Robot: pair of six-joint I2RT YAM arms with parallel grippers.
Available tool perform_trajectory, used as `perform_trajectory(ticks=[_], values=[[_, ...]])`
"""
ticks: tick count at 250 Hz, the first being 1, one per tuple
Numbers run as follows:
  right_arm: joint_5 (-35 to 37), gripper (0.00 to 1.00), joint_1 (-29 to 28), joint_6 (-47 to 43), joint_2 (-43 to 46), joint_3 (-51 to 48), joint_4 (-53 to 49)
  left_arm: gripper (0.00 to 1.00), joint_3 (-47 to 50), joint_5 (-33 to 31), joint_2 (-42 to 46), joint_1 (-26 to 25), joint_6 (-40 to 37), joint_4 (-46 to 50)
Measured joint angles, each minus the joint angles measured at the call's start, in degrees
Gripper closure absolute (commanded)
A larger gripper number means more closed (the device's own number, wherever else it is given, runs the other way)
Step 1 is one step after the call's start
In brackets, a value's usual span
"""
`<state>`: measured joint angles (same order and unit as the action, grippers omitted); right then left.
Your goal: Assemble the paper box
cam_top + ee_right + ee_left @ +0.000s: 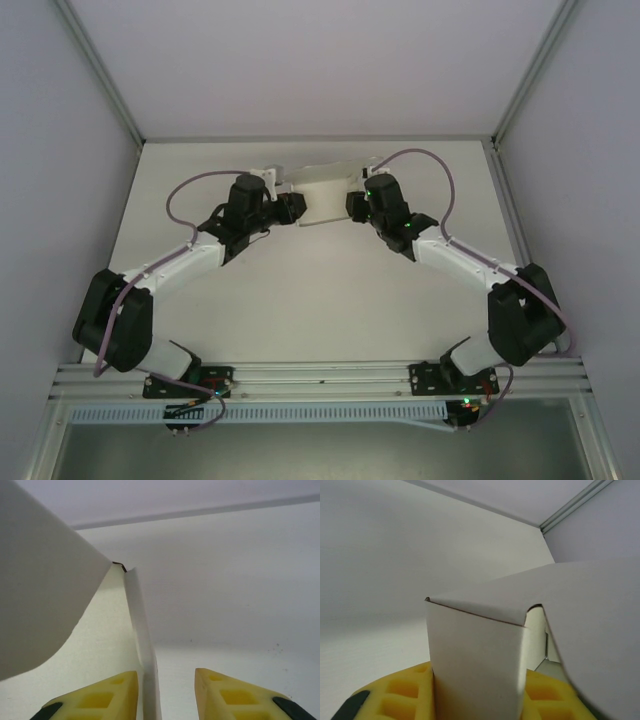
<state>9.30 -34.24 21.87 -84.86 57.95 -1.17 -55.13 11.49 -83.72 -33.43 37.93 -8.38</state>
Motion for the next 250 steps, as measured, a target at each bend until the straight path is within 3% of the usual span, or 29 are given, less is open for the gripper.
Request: perform_trajectory(ticks=[36,70,130,142,203,221,250], values=[[-0.8,0.65,0.1,0.7,-0.4,0.0,-1.2,0.99,0.0,-1.0,0.0,0.0,-0.9,0.7],[-1.6,0.56,0.5,1.4,0.2,-1.7,-0.9,1.00,0.0,-1.7,0.0,0.0,-1.3,0.7],[-10.5,0.45,4.9,4.9,8.6,-13.8,7.8,1.00,-1.1,0.8,0.0,-2.1,-3.5,-0.5],[-11.8,0.40,5.4,5.2,10.4,-14.8,9.3,1.00,-1.4,1.4,0.0,-2.2,-3.6,-1.1],[-16.0,0.34,6.1,5.7,13.7,-14.9,11.5,1.00,-2.3,3.3,0.0,-2.3,-3.6,-4.0],[-16.7,0.27,6.7,6.4,13.7,-14.5,11.5,1.00,-2.3,3.6,0.0,-2.3,-3.6,-4.0],[-17.2,0.08,7.7,8.2,14.0,-14.5,12.0,1.00,-2.3,3.6,0.0,-2.3,-3.6,-4.0]])
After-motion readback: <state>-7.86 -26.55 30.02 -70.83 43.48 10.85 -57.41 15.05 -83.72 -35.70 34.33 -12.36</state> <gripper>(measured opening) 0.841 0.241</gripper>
